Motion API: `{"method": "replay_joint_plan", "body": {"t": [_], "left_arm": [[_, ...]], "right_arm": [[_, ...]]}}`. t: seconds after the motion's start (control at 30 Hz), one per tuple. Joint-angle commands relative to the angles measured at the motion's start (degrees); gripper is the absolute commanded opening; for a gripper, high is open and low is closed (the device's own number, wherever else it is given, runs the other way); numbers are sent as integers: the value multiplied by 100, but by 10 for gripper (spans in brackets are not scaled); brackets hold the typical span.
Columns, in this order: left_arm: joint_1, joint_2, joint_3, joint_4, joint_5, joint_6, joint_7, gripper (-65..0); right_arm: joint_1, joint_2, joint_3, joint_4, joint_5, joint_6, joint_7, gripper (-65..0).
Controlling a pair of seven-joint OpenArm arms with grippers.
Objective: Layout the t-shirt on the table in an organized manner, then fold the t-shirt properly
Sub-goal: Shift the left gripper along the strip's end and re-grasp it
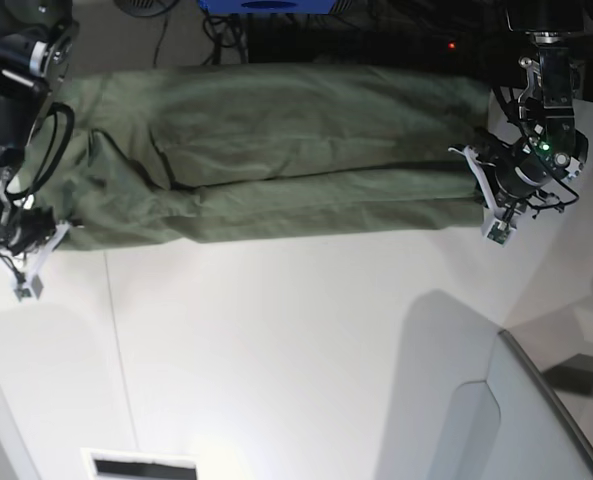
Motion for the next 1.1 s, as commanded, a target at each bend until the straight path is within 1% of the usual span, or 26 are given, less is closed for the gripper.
{"method": "replay_joint_plan", "body": {"t": [0.0, 0.13, 0.27, 0.33, 0.4, 0.43, 0.53, 0.57, 0.63, 0.77, 0.87, 0.93, 1.0, 1.07], "left_arm": [[-44, -72, -36, 64, -14, 9, -63, -650], [27, -72, -36, 82, -14, 9, -72, -650], [27, -72, -36, 64, -14, 9, -81, -650], [27, -72, -36, 64, -14, 9, -81, -650], [27, -72, -36, 64, -14, 9, -81, -650], [27, -72, -36, 64, -14, 9, -81, -650], [36, -72, -36, 64, -14, 9, -81, -650], [36, -72, -36, 64, -14, 9, -81, -650], [36, -72, -36, 64, -14, 9, -72, -650], [36, -72, -36, 82, -14, 9, -63, -650], [36, -63, -36, 90, -14, 9, -63, -650], [36, -55, -36, 90, -14, 9, -63, -650], [36, -46, -36, 82, -14, 9, -72, -650], [36, -46, -36, 108, -14, 9, -72, -650]], "right_arm": [[138, 144, 11, -35, 45, 2, 132, -648], [156, 302, 11, -404, 36, -16, 449, -648], [279, 495, 11, -844, 36, -16, 519, -648], [297, 530, 11, -923, 36, -16, 537, -648], [297, 557, 11, -923, 36, -24, 730, -648], [297, 557, 11, -941, 36, -95, 835, -648], [270, 566, -16, -914, 36, -605, 941, -648], [270, 566, -16, -914, 36, -675, 941, -650], [270, 566, 2, -888, 36, -675, 950, -650], [50, 504, 20, 0, 53, -684, 950, -650], [-266, 293, -16, 1090, 45, -684, 871, -650], [-486, 170, -33, 1767, 45, -666, 528, -650], [-556, 3, -33, 2110, 45, -649, 106, -650], [-565, -111, -33, 2171, 45, -420, -105, -650]]}}
